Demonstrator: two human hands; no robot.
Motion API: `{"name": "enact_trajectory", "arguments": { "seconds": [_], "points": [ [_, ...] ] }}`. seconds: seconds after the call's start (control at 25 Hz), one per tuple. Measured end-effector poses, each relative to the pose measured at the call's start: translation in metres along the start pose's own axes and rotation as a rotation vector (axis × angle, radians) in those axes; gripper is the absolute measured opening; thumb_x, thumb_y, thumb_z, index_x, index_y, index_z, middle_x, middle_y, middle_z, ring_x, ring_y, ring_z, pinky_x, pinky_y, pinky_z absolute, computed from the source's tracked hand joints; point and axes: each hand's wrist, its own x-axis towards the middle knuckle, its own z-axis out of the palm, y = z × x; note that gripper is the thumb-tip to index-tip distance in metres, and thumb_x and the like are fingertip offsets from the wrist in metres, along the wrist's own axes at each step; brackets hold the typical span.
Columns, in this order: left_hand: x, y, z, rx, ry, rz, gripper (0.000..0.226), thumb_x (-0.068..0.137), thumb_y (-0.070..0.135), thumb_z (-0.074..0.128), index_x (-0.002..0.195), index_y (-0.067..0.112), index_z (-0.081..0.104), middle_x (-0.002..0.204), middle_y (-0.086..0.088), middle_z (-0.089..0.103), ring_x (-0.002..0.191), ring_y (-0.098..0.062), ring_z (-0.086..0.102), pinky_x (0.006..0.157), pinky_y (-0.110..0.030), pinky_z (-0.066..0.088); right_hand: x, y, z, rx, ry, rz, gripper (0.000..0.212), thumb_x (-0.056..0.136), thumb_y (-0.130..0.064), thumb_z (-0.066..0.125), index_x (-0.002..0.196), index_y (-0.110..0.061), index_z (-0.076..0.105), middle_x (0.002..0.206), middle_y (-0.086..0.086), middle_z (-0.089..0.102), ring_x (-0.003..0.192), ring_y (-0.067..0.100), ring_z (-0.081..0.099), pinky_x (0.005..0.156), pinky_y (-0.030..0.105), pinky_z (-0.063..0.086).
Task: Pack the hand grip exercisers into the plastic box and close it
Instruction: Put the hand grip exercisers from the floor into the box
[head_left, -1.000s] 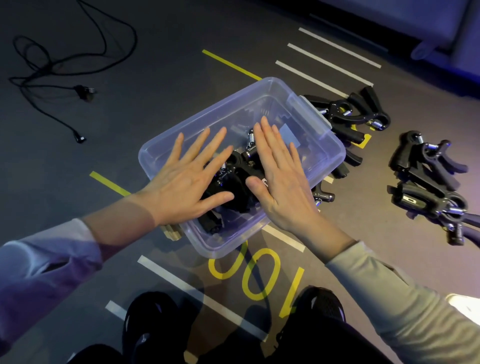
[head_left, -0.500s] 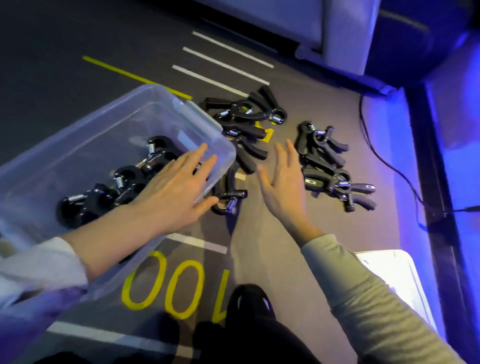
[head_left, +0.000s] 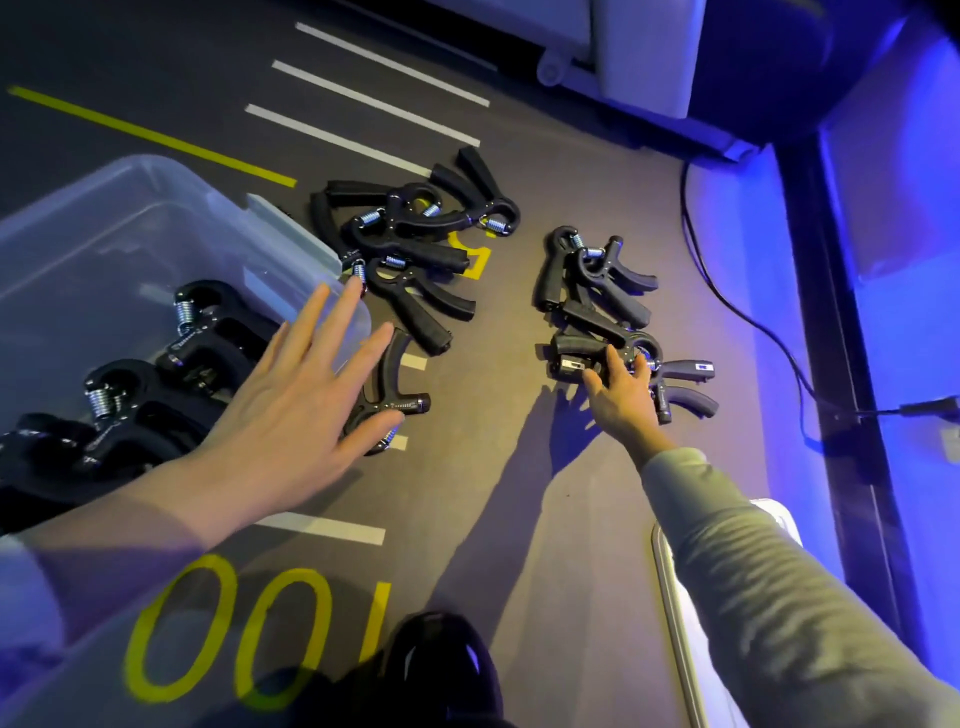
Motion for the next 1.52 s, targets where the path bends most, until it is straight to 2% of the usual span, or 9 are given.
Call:
{"name": "enact_trajectory", "arguments": {
  "seconds": [0.2, 0.56, 0.84, 0.96, 1.08, 1.2, 1.28, 1.48, 1.52],
  "points": [
    [0.001, 0.0, 0.001, 0.042, -0.001, -0.005, 0.076, 0.086, 0.063, 0.02, 0.138, 0.012, 0.04, 0.155, -0.015, 0.003, 0.143, -0.033, 0.004, 0.109, -0.05, 0.026, 0.016, -0.006, -0.014, 0.073, -0.043, -0.041, 0.053, 0.097, -0.015, 0.043, 0.147, -0.023, 0.026, 0.154, 0.012, 0.013, 0.14, 0.033, 0.022, 0.114, 0.037, 0.019],
    [0.0, 0.002, 0.001, 0.061, 0.031, -0.004, 0.075, 0.086, 0.063, 0.021, 0.137, 0.012, 0.041, 0.155, -0.016, 0.007, 0.142, -0.033, 0.008, 0.107, -0.049, 0.027, -0.003, -0.016, 0.003, 0.058, -0.052, -0.006, 0.049, 0.092, -0.009, 0.045, 0.14, -0.016, 0.036, 0.138, 0.018, 0.035, 0.118, 0.038, 0.048, 0.101, 0.042, 0.042],
    [-0.001, 0.002, -0.001, 0.043, 0.017, -0.002, 0.073, 0.086, 0.061, 0.023, 0.139, 0.013, 0.038, 0.154, -0.017, 0.009, 0.142, -0.034, 0.01, 0.107, -0.048, 0.026, -0.015, -0.012, 0.012, 0.126, 0.062, -0.034, 0.045, 0.088, -0.006, 0.05, 0.133, -0.008, 0.045, 0.134, 0.015, 0.045, 0.116, 0.033, 0.05, 0.093, 0.035, 0.043],
    [-0.002, 0.003, -0.004, -0.03, -0.008, -0.023, 0.077, 0.087, 0.065, 0.022, 0.147, 0.017, 0.017, 0.156, -0.012, -0.001, 0.143, -0.031, 0.0, 0.111, -0.045, 0.018, -0.033, -0.014, 0.017, 0.123, 0.228, -0.191, 0.036, 0.091, -0.007, 0.046, 0.127, -0.007, 0.053, 0.137, 0.011, 0.04, 0.124, 0.032, 0.044, 0.099, 0.031, 0.038],
    [-0.01, 0.001, -0.012, -0.145, -0.04, -0.08, 0.082, 0.083, 0.061, 0.026, 0.147, 0.021, -0.005, 0.154, -0.006, -0.019, 0.142, -0.025, -0.014, 0.114, -0.043, 0.007, -0.047, -0.033, 0.013, 0.237, 0.365, -0.346, 0.037, 0.094, -0.018, 0.046, 0.129, -0.013, 0.055, 0.142, 0.004, 0.038, 0.124, 0.028, 0.047, 0.106, 0.042, 0.04],
    [-0.025, -0.022, -0.029, -0.163, 0.062, -0.118, 0.08, 0.089, 0.054, 0.04, 0.148, 0.014, 0.003, 0.154, -0.012, -0.014, 0.143, -0.031, -0.002, 0.113, -0.048, 0.01, -0.067, -0.075, 0.001, 0.462, 0.432, -0.547, 0.04, 0.091, -0.034, 0.043, 0.123, -0.019, 0.061, 0.131, -0.005, 0.046, 0.113, 0.029, 0.055, 0.09, 0.049, 0.05],
    [-0.04, -0.051, -0.044, -0.113, 0.129, -0.191, 0.079, 0.086, 0.054, 0.036, 0.147, 0.01, 0.01, 0.155, -0.016, -0.008, 0.142, -0.034, 0.005, 0.111, -0.053, 0.012, -0.088, -0.113, -0.005, 0.571, 0.457, -0.69, 0.037, 0.092, -0.028, 0.044, 0.12, -0.015, 0.063, 0.125, -0.006, 0.049, 0.111, 0.024, 0.056, 0.089, 0.049, 0.05],
    [-0.097, -0.125, -0.079, 0.125, 0.213, -0.319, 0.08, 0.084, 0.058, 0.027, 0.142, 0.003, 0.025, 0.153, -0.024, 0.006, 0.137, -0.044, 0.015, 0.103, -0.066, 0.016, -0.147, -0.2, -0.002, 0.453, 0.405, -1.097, 0.038, 0.094, -0.027, 0.042, 0.112, -0.004, 0.067, 0.126, 0.009, 0.05, 0.111, 0.01, 0.049, 0.098, 0.017, 0.037],
    [-0.109, -0.136, -0.084, 0.151, 0.215, -0.341, 0.079, 0.084, 0.058, 0.027, 0.141, 0.003, 0.028, 0.152, -0.024, 0.009, 0.137, -0.044, 0.017, 0.102, -0.067, 0.016, -0.153, -0.212, 0.003, 0.337, 0.37, -1.186, 0.038, 0.094, -0.028, 0.042, 0.109, -0.005, 0.068, 0.126, 0.011, 0.051, 0.111, 0.014, 0.05, 0.097, 0.02, 0.037]
  ]
}}
